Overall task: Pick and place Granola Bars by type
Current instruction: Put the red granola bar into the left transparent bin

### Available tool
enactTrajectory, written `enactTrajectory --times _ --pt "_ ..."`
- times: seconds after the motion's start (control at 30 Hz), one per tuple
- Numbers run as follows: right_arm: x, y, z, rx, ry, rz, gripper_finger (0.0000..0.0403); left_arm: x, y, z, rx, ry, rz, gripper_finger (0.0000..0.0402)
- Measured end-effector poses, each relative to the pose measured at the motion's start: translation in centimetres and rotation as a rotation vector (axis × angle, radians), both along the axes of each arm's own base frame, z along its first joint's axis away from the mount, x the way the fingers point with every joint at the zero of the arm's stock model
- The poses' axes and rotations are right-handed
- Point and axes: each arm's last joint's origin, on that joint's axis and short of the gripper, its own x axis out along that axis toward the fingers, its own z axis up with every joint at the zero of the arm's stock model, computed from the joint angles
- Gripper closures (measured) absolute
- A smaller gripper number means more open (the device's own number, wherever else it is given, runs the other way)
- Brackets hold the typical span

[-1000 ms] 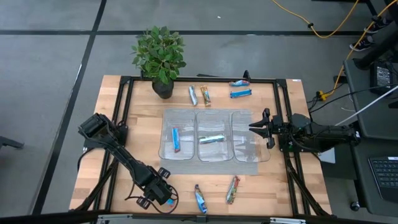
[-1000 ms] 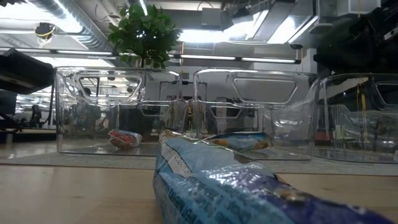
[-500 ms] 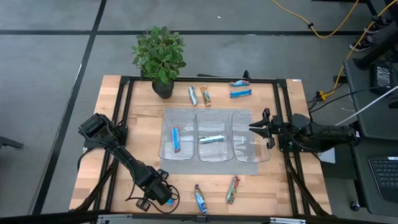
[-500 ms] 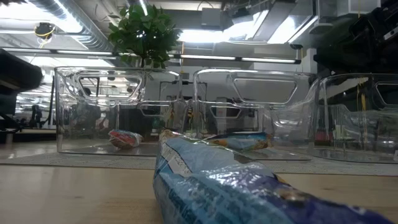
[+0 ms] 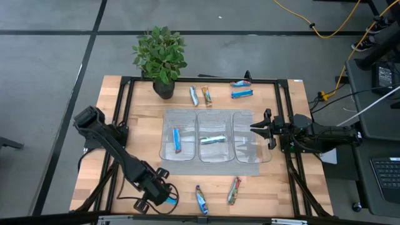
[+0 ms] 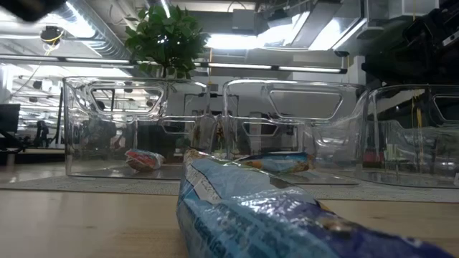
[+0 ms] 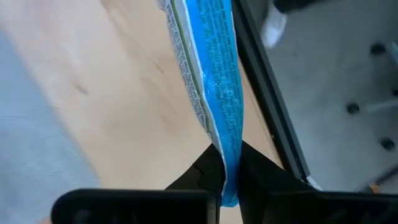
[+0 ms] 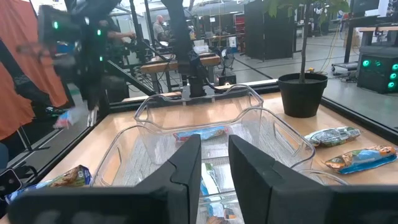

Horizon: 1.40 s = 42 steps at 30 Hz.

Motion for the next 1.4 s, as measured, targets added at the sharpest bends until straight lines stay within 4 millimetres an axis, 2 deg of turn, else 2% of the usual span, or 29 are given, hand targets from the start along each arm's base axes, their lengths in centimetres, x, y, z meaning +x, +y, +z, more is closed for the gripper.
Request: enactTrajectory --times 0.27,0.57,0.77,1.17,1.4 --pt "0.0 0.0 0.0 -0.001 0.0 0.0 0.0318 -1.1 2.0 5.6 0.016 -0.249 0.158 0.0382" --pt "0.0 0.0 0.0 -0.001 0.0 0.0 0.0318 -2.5 4.9 9.6 0.03 -0.453 0.323 0.0382" --pt "0.0 0.0 0.0 -0.001 0.0 0.0 0.0318 -2.5 6.9 10.9 0.055 -0.528 0.414 0.0382" --pt "0.0 0.0 0.0 0.0 0.0 0.0 0.0318 -1.5 11.2 12.1 0.116 -0.569 0.501 0.0382" --pt "0.0 0.0 0.0 -0.001 0.0 0.0 0.0318 -2.5 14.7 12.8 0.219 -0.551 0.619 0.0382"
